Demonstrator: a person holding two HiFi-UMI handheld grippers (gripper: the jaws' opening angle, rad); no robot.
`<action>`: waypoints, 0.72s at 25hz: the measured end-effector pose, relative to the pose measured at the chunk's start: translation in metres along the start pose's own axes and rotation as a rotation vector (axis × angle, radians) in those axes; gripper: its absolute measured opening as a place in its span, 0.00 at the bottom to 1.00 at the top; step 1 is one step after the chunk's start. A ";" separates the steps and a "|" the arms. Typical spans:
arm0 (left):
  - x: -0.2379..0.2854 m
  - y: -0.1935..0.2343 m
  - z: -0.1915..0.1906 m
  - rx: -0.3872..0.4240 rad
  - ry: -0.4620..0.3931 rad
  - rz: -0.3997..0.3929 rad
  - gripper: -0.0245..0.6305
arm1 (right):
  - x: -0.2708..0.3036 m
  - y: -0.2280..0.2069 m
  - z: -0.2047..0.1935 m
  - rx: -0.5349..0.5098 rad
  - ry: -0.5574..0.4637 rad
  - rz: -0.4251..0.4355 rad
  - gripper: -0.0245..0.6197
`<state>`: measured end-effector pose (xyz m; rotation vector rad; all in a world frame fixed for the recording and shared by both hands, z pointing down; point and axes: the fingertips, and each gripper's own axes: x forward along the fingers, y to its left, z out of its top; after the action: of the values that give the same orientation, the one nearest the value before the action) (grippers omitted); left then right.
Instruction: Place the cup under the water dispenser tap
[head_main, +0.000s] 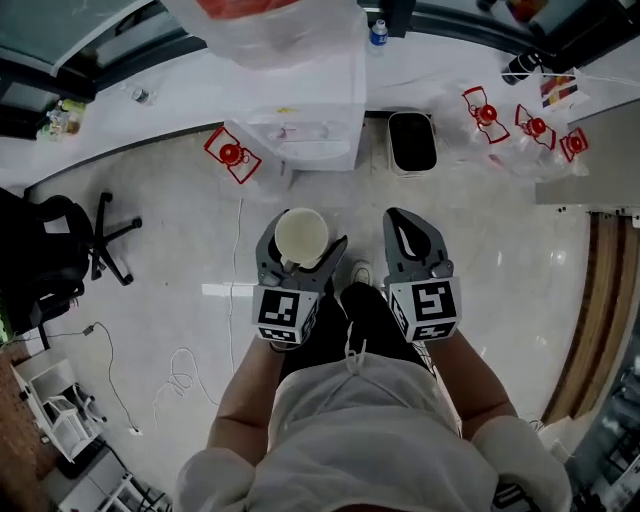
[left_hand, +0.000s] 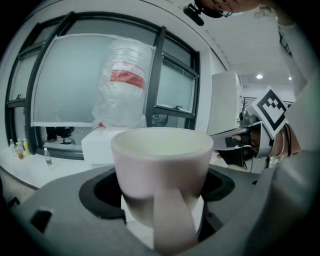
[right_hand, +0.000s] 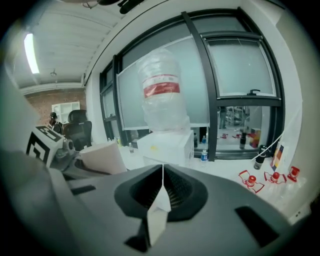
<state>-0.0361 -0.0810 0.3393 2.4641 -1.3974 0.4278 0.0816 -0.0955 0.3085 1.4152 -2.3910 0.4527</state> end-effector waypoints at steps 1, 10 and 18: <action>0.011 0.007 -0.008 0.015 0.016 0.008 0.72 | 0.010 -0.003 -0.008 0.007 0.012 0.001 0.08; 0.088 0.053 -0.086 -0.003 0.067 0.019 0.72 | 0.083 -0.017 -0.091 0.066 0.137 -0.028 0.08; 0.153 0.075 -0.156 0.035 0.044 -0.005 0.72 | 0.141 -0.022 -0.149 0.079 0.135 -0.025 0.08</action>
<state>-0.0445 -0.1789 0.5482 2.4696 -1.3782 0.5061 0.0534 -0.1521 0.5052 1.3990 -2.2686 0.6224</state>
